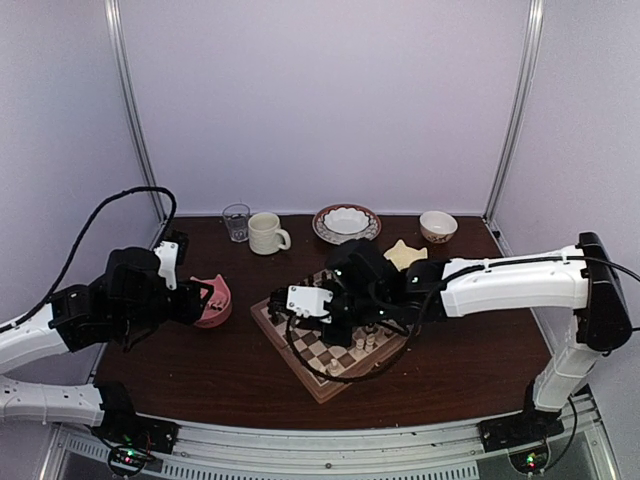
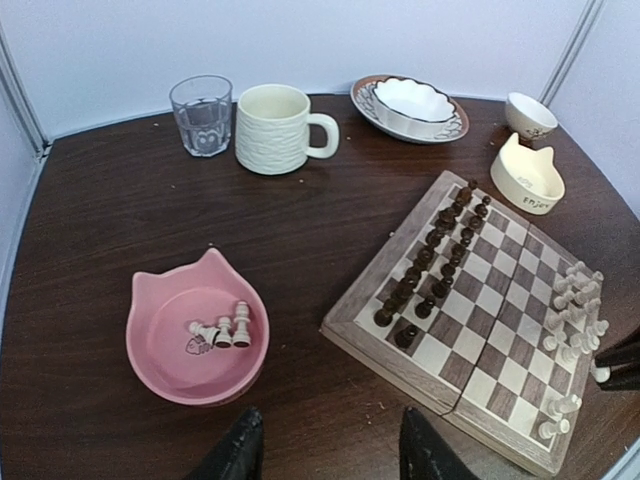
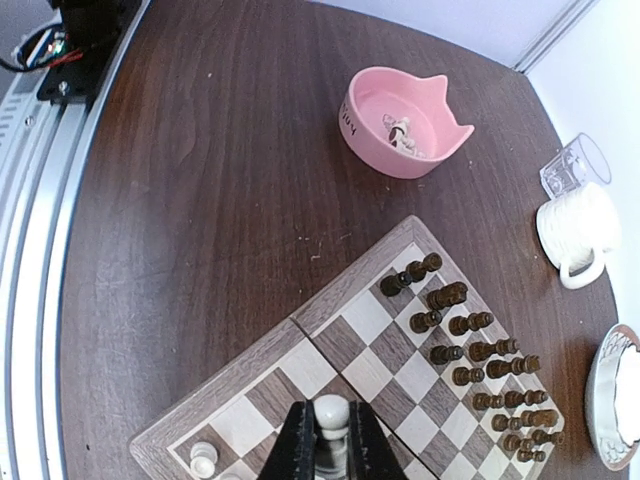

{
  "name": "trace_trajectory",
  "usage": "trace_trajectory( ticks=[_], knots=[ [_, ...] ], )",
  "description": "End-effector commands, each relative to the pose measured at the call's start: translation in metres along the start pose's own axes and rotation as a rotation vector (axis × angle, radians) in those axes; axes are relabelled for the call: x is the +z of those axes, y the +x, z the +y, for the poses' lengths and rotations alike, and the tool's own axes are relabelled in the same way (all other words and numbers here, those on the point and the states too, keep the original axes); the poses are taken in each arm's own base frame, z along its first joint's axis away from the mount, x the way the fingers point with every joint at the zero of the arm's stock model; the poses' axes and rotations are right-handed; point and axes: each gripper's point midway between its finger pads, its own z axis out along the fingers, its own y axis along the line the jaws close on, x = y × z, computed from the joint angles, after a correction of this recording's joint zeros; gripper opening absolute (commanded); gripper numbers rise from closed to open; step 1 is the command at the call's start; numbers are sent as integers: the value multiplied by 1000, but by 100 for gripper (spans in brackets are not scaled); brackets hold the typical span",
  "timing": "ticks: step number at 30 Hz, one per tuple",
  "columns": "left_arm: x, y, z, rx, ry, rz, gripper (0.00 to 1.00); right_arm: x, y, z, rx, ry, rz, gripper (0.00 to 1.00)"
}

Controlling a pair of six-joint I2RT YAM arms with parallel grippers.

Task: Set up the chess pieces on the board
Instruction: Place the pawn at c2.

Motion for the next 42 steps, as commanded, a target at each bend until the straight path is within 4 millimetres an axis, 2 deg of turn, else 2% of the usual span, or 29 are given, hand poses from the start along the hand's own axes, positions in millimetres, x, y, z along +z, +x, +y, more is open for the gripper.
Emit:
trace_trajectory(
  ticks=[1, 4, 7, 15, 20, 30, 42],
  knots=[
    [1, -8, -38, 6, 211, -40, 47, -14, -28, -15, 184, 46, -244, 1],
    [2, -7, -57, 8, 316, -53, 48, -18, -27, -20, 297, 54, -340, 1],
    [5, -4, -69, 23, 375, -51, 48, -10, -22, -20, 366, 47, -402, 2],
    [16, 4, -89, 40, 442, 7, 48, 40, -7, -1, 390, -77, -321, 3],
    [19, 6, -87, 45, 428, 21, 48, 54, 3, 2, 380, -91, -255, 6],
    [18, 6, -85, 51, 415, 28, 48, 72, 27, -6, 378, -113, -164, 8],
    [21, 7, -86, 58, 412, 43, 48, 81, 48, -14, 350, -110, -74, 11]
  ],
)
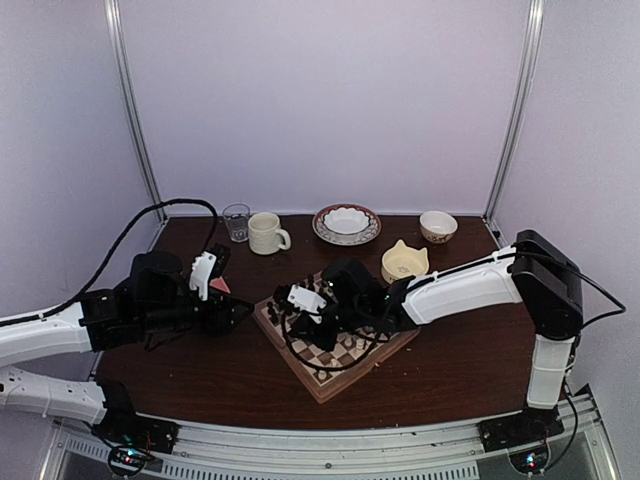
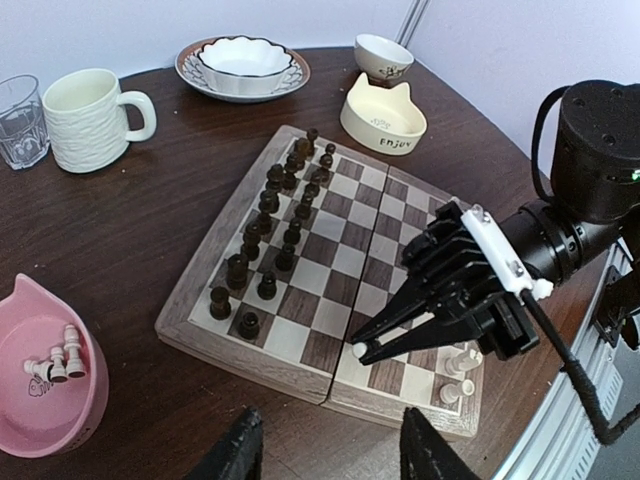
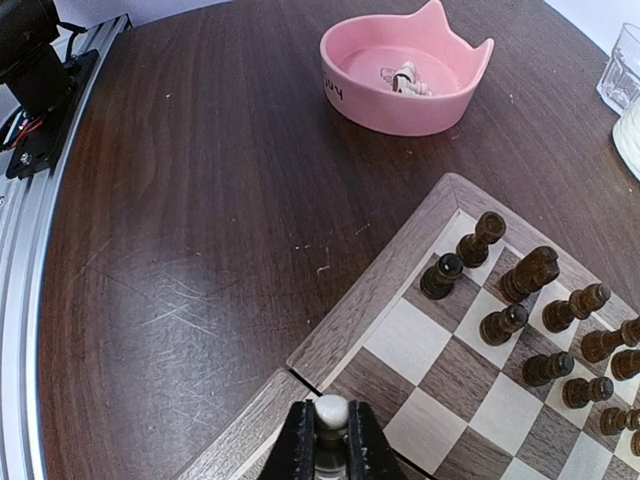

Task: Set up the chess pieces on the board
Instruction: Place the pawn at c2.

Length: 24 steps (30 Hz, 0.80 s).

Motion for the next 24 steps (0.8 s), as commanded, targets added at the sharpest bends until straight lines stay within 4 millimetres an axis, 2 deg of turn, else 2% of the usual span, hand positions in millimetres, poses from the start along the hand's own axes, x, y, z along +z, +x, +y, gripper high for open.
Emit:
trace_trajectory(
  ticks=[1, 10, 24],
  knots=[
    [-3, -21, -8, 14, 24, -48, 48, 7, 6, -9, -14, -8, 49, 11],
    [-4, -21, -6, 17, 15, -46, 48, 12, 14, -14, -24, -10, 103, 15],
    [-1, -20, -4, 20, 2, -34, 48, 11, 17, -15, -28, -7, 114, 24]
  ],
)
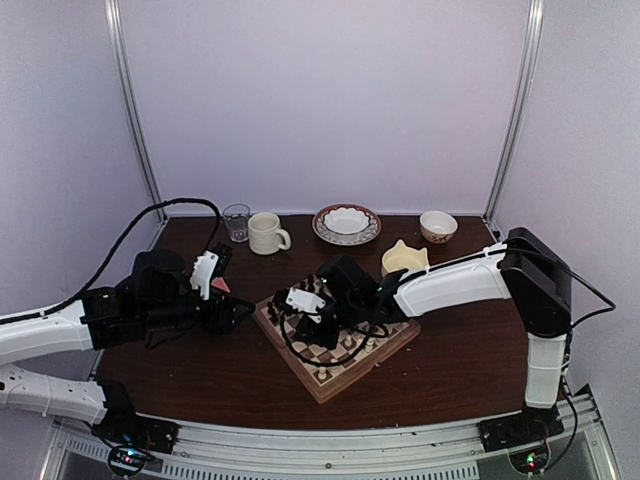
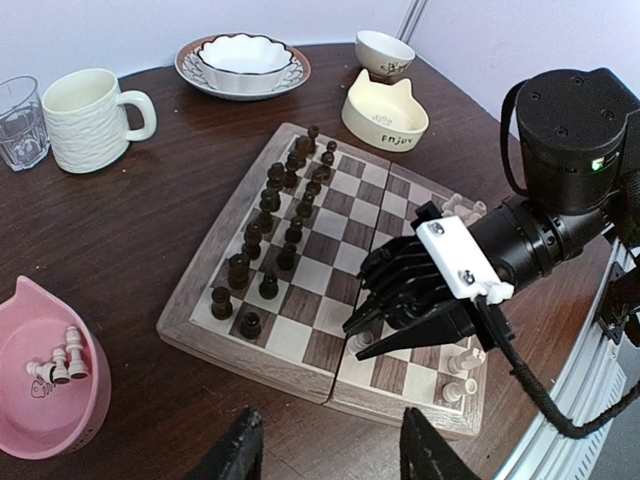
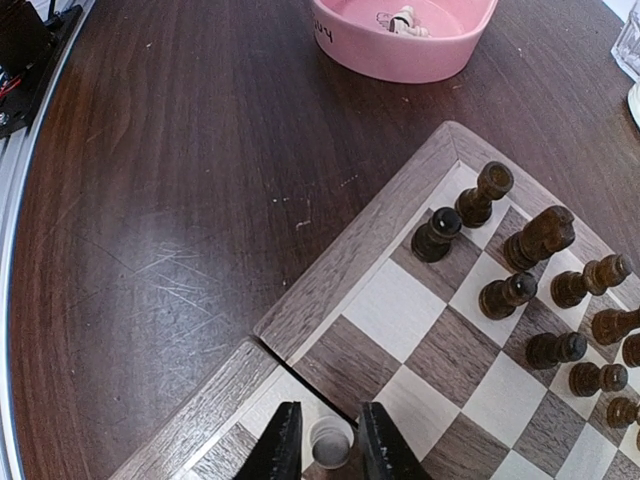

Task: Set up the chess pieces on the board
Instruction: Place the pawn at c2.

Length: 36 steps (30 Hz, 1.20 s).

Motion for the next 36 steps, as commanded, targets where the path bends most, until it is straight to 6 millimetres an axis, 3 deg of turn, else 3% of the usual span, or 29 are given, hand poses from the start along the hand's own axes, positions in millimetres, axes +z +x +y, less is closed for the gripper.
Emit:
trace_trajectory(
  ticks=[1, 7, 16, 23, 36],
  knots=[
    [-3, -19, -4, 10, 7, -44, 48, 1, -2, -2, -9, 0, 0, 24],
    [-3, -19, -4, 10, 5, -42, 48, 0, -1, -4, -8, 8, 12, 24],
    [-3, -18, -2, 10, -5, -38, 48, -3, 1, -4, -13, 13, 31, 11],
    [-2, -17, -1, 11, -10, -34, 48, -19, -3, -1, -28, 18, 22, 10],
    [1, -16, -1, 11, -16, -19, 48, -45, 13, 11, -55, 8, 39, 10]
  ],
)
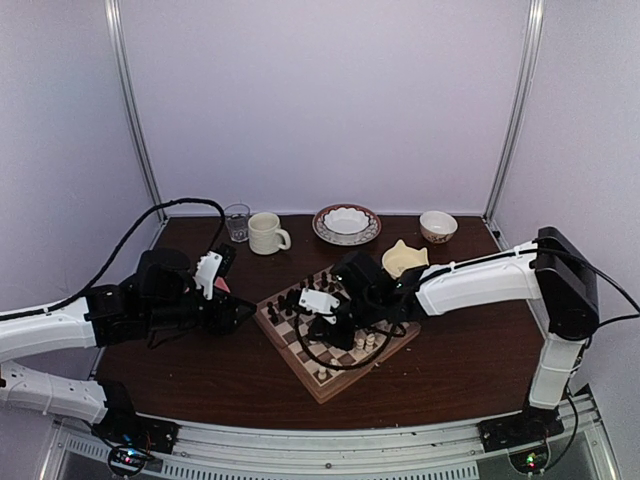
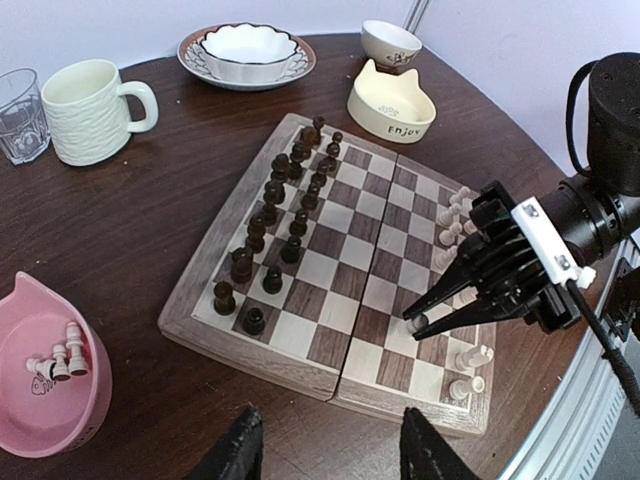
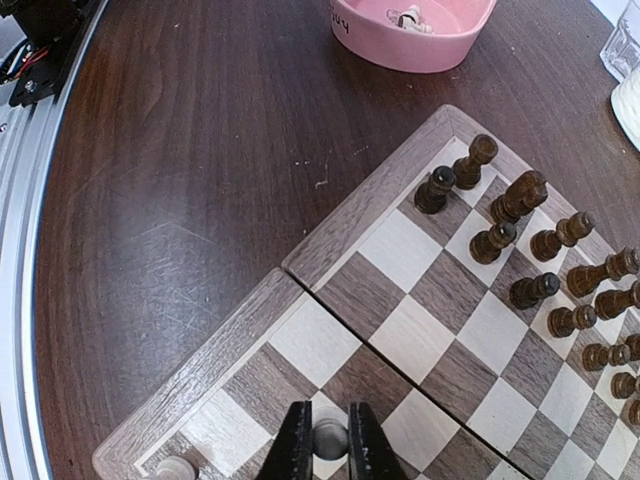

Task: Set up the chess pieces on the board
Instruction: Place the pawn at c2.

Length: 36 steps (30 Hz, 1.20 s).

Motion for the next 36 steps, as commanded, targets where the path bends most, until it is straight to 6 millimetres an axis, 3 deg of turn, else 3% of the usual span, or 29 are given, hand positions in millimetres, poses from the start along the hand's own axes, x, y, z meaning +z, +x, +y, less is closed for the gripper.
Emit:
trace_trajectory(
  ticks=[1, 13, 36],
  knots=[
    [-5, -19, -2, 7, -4, -48, 48, -11, 7, 3, -12, -1, 14, 10],
    [-10, -19, 0, 5, -13, -57, 48, -27, 32, 6, -9, 38, 50, 10],
    [-9, -18, 1, 4, -18, -48, 48, -28, 43, -2, -19, 82, 116, 12]
  ],
)
